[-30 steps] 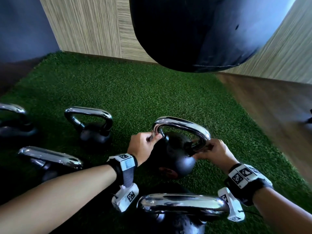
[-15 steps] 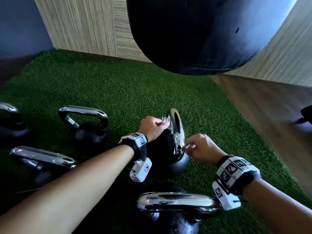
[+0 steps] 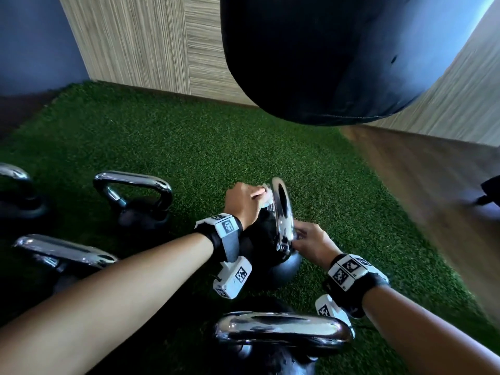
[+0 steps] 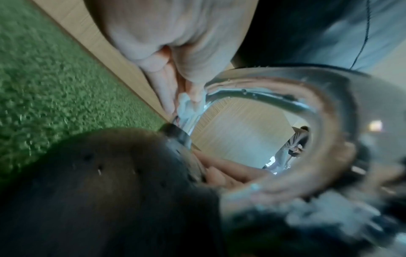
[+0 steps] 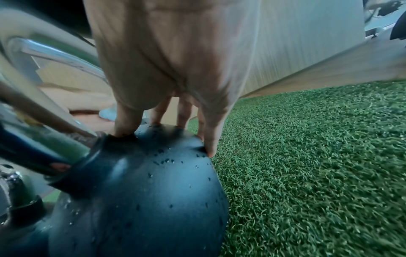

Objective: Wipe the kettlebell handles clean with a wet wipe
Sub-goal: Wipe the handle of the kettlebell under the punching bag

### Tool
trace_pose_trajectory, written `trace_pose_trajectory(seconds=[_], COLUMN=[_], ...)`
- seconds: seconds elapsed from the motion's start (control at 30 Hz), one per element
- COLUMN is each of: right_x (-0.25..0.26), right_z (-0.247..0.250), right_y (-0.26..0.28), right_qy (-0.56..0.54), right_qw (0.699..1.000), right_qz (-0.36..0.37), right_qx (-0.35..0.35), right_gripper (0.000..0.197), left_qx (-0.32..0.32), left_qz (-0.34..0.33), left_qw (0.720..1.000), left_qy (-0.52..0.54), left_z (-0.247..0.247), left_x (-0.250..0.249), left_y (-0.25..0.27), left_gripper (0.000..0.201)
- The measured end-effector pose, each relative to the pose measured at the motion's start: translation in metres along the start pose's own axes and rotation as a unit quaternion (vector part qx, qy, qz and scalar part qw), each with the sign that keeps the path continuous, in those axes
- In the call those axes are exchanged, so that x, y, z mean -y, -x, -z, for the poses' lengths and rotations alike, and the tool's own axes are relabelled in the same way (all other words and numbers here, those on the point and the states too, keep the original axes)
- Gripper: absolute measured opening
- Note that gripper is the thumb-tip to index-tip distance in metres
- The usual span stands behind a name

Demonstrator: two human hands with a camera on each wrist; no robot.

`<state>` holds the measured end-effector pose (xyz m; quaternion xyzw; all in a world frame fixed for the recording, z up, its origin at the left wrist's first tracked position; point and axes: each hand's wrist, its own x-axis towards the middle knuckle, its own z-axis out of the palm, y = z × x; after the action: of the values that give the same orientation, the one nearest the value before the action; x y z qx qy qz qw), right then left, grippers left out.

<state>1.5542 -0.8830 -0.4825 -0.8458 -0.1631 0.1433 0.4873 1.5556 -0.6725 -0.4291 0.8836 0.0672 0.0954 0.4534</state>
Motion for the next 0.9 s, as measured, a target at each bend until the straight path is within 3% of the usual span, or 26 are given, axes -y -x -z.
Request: trace_pose_trajectory(seconds=[0.07,0.13,0.27,0.33,0.43,0.63,0.8,0.9], right_x=[0.001,0.000,-0.004,-0.003,-0.005,-0.004,0.000,0.000], right_z=[-0.001,-0.002,-0.004,-0.005,-0.003,0.000,0.001,0.002], right_y=[0.000,0.000,0.002,0.003,0.002,0.001,0.004,0.001], right_qy=[-0.007,-0.002,-0.015,-0.017,-0.022,-0.023,-0.028,-0.027], right_qw=[1.000,1.000,1.000,1.000,1.000,1.000,0.999,1.000], right_qz=[0.000,-0.001,-0.002,-0.002,0.008,0.013,0.016,-0.001], right_qx=[-0.005,0.000,-0.015,-0.016,-0.013,-0.003,0.003,0.001], right_gripper=[0.038,0.037,0.043,0.033,0.030,0.049,0.055,0.056], left_qx=[0.045,0.062,0.052,0.073,0.074,0.071,0.175,0.153], left_qz=[0.043,0.082,0.079,0.074,0.033,-0.045,-0.060,-0.069], left_qw=[0.998,0.990,0.964,0.943,0.951,0.969,0.961,0.965], left_qy=[0.002,0.099,0.247,0.317,0.298,0.234,0.206,0.199], left_z=[0.006,0.011,0.015,0.017,0.024,0.040,0.046,0.043], left_x=[-0.001,-0.001,-0.007,-0.004,-0.005,-0.012,-0.004,0.003], left_y=[-0.008,-0.016,0.009,0.025,0.028,0.034,0.067,0.068], left_gripper=[0.028,0.028,0.027,0.031,0.031,0.027,0.018,0.018])
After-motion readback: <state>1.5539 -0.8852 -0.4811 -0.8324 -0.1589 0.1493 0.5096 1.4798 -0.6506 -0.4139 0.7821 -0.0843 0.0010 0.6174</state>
